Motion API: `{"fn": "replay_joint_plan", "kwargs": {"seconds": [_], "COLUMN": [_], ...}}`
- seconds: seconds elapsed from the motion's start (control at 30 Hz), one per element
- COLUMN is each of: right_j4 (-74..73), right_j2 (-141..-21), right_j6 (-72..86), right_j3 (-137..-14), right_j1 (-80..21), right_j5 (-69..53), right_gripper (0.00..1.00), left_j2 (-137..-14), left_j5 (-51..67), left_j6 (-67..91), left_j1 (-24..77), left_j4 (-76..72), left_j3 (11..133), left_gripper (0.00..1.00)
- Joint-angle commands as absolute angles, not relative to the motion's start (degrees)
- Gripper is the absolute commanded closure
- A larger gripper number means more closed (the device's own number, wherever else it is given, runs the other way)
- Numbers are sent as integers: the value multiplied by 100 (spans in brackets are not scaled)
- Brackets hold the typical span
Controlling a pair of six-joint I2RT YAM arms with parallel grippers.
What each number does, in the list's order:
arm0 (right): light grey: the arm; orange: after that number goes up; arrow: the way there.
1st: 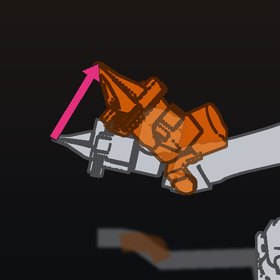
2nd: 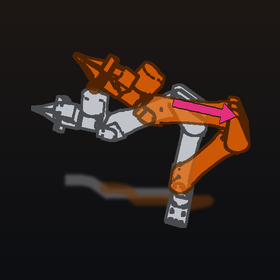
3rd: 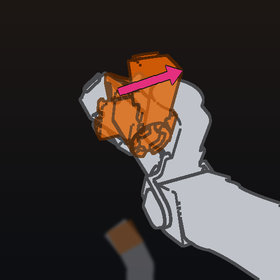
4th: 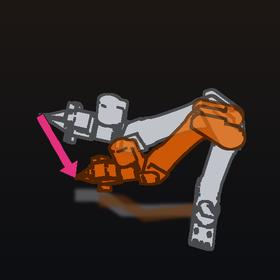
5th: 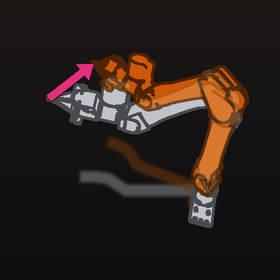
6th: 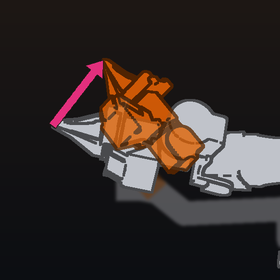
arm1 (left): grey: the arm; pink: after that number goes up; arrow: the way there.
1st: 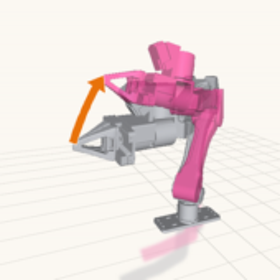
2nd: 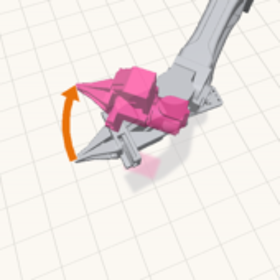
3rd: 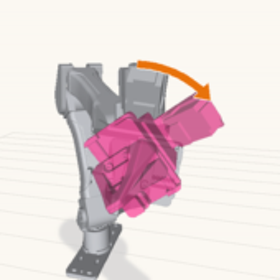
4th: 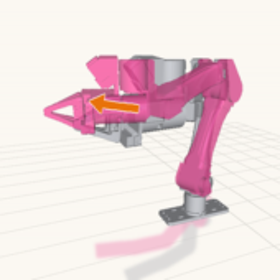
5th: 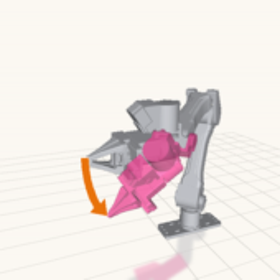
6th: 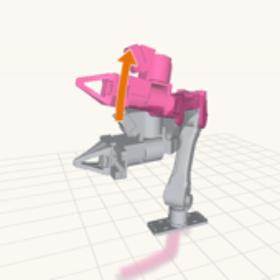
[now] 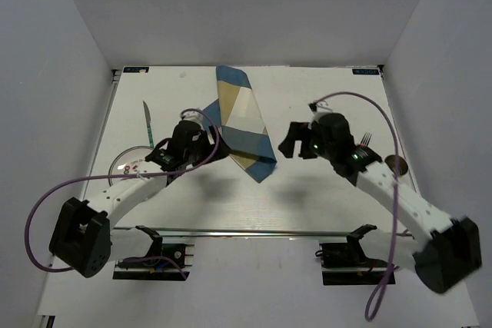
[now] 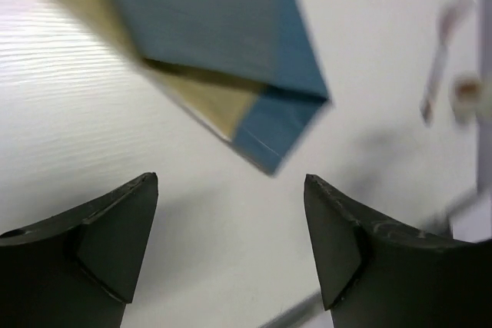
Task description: Set the dinner table for one person
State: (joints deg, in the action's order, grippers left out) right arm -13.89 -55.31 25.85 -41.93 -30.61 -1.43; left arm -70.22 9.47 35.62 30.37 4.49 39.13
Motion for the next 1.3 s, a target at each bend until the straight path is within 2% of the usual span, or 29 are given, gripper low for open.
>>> {"fn": "replay_joint_plan", "kwargs": {"seconds": [0.0, 0.03, 0.17, 0.23, 0.3, 0.33, 0.5, 0.53, 0.63, 0.8, 0.9, 0.97, 1.0, 1.1, 1.17, 1.27], "right_j4": [-1476, -1555, -1959, -2293, -2591, -2662, -3513, -3603, -3630, -3568, -3560, -3560, -3560, -3542, -3507, -3419], "right_j2": [-7209, -7538, -8997, -9806, -10603, -10843, -12538, -12699, -13051, -13315, -13385, -13377, -13368, -13263, -13167, -13035], "right_j6": [1821, 1654, 1082, 888, 931, 958, 1405, 1476, 1661, 1714, 1767, 1758, 1749, 1784, 1784, 1775], "right_j3": [-5332, -5866, -7149, -7714, -8549, -8813, -10738, -10932, -11241, -11382, -11391, -11391, -11382, -11347, -11294, -11207], "right_j1": [-3338, -3392, -3971, -4348, -4499, -4735, -5246, -5299, -5352, -5440, -5441, -5449, -5441, -5449, -5467, -5467], "right_j5": [-149, -132, 447, 973, 1561, 1695, 2714, 2768, 2935, 2944, 3067, 3120, 3138, 3120, 3042, 2936], "right_gripper": [11, 11, 12, 13, 15, 18, 24, 30, 37, 40, 56, 60, 69, 80, 81, 73], "left_j2": [-7022, -7022, -6620, -6164, -5899, -5706, -5669, -5695, -5774, -5739, -5722, -5739, -5739, -5757, -5783, -5809], "left_j5": [-1798, -2306, -2811, -3005, -3172, -3199, -3121, -3094, -2971, -2848, -2786, -2751, -2734, -2690, -2646, -2628], "left_j6": [5183, 5377, 6702, 6881, 6978, 6918, 6601, 6487, 6180, 6030, 5977, 5915, 5906, 5862, 5845, 5801], "left_j1": [2979, 3032, 2971, 2971, 2971, 2971, 2971, 2971, 2971, 2971, 2971, 2971, 2971, 2971, 2971, 2971], "left_j4": [3160, 3521, 5155, 5378, 5563, 5590, 5652, 5625, 5476, 5274, 5177, 5089, 5054, 4992, 4940, 4922], "left_j3": [4830, 4982, 5212, 5133, 5063, 4993, 5018, 5036, 4993, 4834, 4781, 4746, 4737, 4694, 4667, 4676], "left_gripper": [13, 13, 11, 11, 6, 6, 5, 5, 5, 4, 3, 3, 3, 3, 3, 3]}}
